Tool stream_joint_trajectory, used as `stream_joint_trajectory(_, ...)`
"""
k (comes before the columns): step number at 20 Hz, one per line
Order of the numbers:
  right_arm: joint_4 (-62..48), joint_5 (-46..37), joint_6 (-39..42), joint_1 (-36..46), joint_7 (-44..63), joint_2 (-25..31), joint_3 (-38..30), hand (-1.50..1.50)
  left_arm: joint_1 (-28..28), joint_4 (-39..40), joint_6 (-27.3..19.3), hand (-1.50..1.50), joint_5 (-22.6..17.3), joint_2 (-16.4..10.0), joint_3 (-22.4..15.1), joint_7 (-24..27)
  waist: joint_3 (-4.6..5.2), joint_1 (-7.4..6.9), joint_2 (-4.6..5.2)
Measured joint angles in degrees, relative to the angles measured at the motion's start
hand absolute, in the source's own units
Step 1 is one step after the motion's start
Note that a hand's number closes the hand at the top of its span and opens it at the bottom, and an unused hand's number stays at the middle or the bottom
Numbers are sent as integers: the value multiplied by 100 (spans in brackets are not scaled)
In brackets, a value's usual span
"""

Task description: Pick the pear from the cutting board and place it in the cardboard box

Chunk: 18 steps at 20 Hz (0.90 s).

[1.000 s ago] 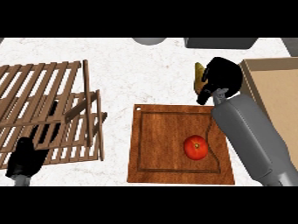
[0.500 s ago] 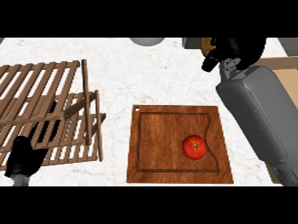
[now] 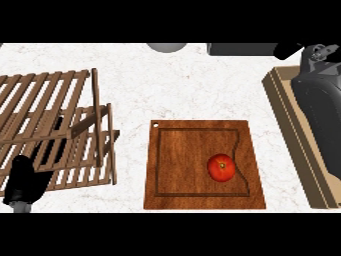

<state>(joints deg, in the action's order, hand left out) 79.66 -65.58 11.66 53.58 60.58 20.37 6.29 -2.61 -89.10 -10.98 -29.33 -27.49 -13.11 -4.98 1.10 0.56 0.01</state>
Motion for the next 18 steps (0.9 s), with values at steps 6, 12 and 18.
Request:
stream_joint_trajectory(6, 103, 18, 278, -232, -229, 375, -389, 150, 50, -2, 27, 0, -45, -1, 44, -59, -7, 9, 14)
stream_joint_trajectory(12, 16, 90, 182, -690, -654, 753, -776, 150, 13, -39, 9, 0, 32, 34, 35, -50, -8, -27, 44)
stream_joint_trajectory(18, -166, 215, -360, -1320, -1105, 852, -1089, 150, 82, -20, 17, 0, 45, 62, 79, -75, -16, -40, 60)
